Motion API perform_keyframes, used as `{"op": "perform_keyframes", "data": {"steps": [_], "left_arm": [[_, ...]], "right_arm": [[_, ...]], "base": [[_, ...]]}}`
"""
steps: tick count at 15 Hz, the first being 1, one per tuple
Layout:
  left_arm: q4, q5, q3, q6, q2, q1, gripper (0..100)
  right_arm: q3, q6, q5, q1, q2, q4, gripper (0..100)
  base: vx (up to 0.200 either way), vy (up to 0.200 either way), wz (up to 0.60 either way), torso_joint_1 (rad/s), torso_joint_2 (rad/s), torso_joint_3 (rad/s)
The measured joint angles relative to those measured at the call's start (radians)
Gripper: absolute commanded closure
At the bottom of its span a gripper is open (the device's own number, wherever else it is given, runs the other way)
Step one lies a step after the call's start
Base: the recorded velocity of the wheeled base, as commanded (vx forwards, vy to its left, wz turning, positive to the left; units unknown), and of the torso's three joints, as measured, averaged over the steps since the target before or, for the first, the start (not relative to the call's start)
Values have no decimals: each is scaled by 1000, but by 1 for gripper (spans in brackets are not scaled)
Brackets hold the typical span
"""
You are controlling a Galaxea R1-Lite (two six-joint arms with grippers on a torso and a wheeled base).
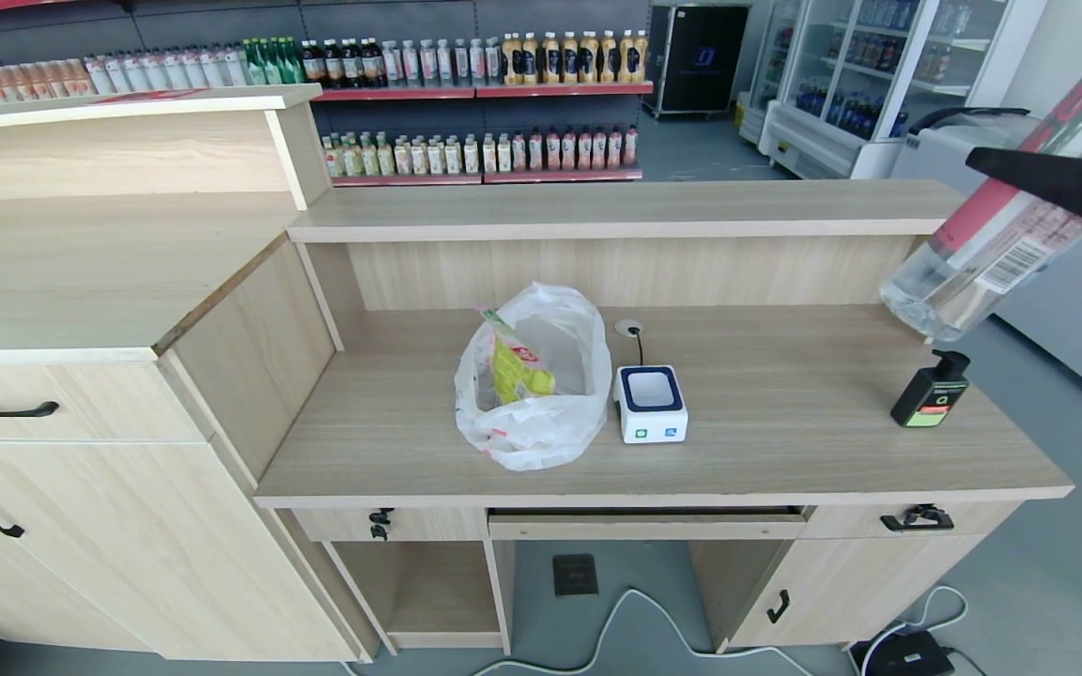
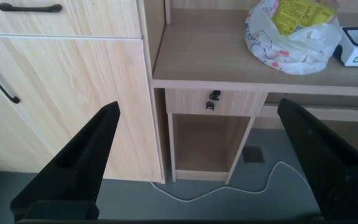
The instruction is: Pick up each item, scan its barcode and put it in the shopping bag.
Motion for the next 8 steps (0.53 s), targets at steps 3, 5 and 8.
{"op": "perform_keyframes", "data": {"steps": [3, 5, 8], "left_arm": [[0, 0, 0, 0, 0, 0, 0], [0, 0, 0, 0, 0, 0, 0], [0, 0, 0, 0, 0, 0, 0]], "right_arm": [[16, -236, -30, -166, 100, -43, 100], [39, -290, -30, -242, 147, -127, 100], [79, -331, -30, -307, 203, -237, 100]], "base": [[0, 0, 0, 0, 0, 0], [0, 0, 0, 0, 0, 0], [0, 0, 0, 0, 0, 0]]}}
